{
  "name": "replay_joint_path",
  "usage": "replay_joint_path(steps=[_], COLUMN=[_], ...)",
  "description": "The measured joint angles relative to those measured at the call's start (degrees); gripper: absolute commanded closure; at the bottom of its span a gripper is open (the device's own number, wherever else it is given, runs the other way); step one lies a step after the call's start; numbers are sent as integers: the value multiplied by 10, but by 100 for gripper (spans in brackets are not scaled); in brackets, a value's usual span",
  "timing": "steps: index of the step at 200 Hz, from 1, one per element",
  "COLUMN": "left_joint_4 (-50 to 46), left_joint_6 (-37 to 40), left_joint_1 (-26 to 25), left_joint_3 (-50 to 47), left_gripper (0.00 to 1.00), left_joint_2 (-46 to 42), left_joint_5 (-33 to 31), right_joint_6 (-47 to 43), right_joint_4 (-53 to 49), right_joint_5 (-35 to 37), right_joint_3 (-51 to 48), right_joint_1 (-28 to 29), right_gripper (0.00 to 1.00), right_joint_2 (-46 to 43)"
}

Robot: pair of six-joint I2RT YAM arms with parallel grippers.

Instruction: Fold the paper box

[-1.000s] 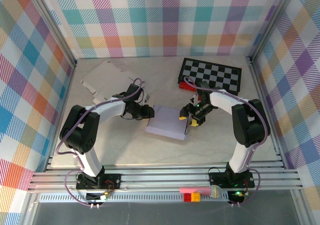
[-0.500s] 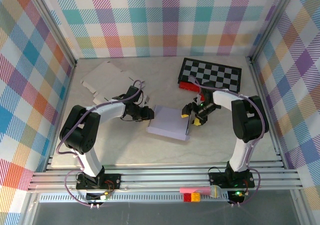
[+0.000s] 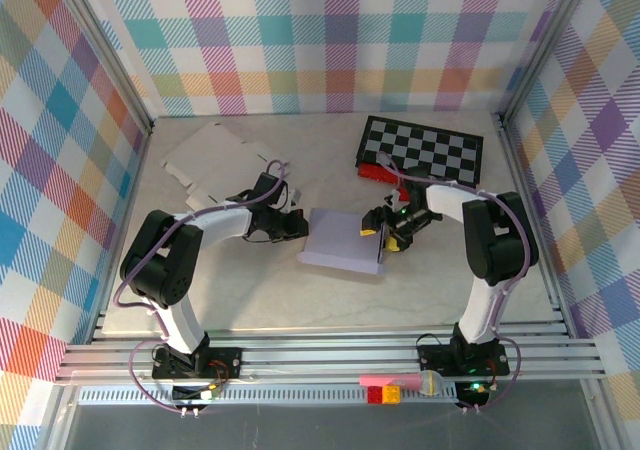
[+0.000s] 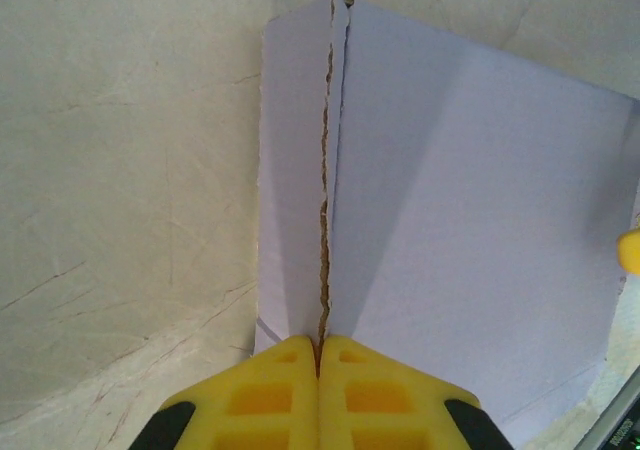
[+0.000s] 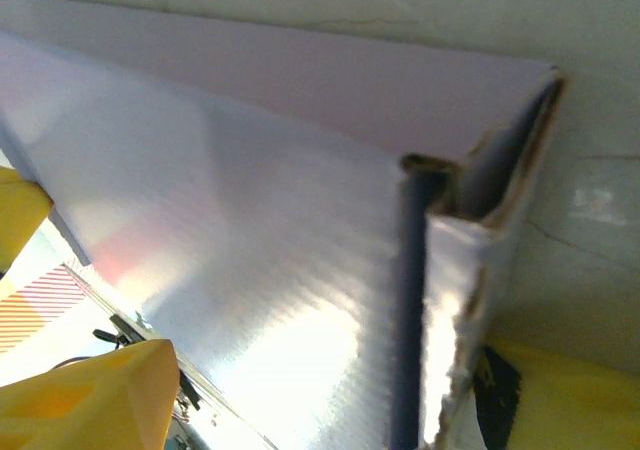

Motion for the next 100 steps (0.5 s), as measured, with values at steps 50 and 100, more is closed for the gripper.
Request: replay_joint_path(steps=[50, 100], left_joint_4=[24, 48], left_joint_6=[-16, -24], left_joint_1=[10, 28], left_joint_3=[-11, -28], left_gripper=[97, 98], left_joint_2=[0, 0], left_joint_5=[16, 40], right_joint_6=[-4, -3], right_joint_4=[24, 46], right_joint_5=[-5, -37], right_joint_3=[-25, -23], right_joint_1=[-4, -7], right_gripper=[21, 21], right_joint_2=[-19, -19])
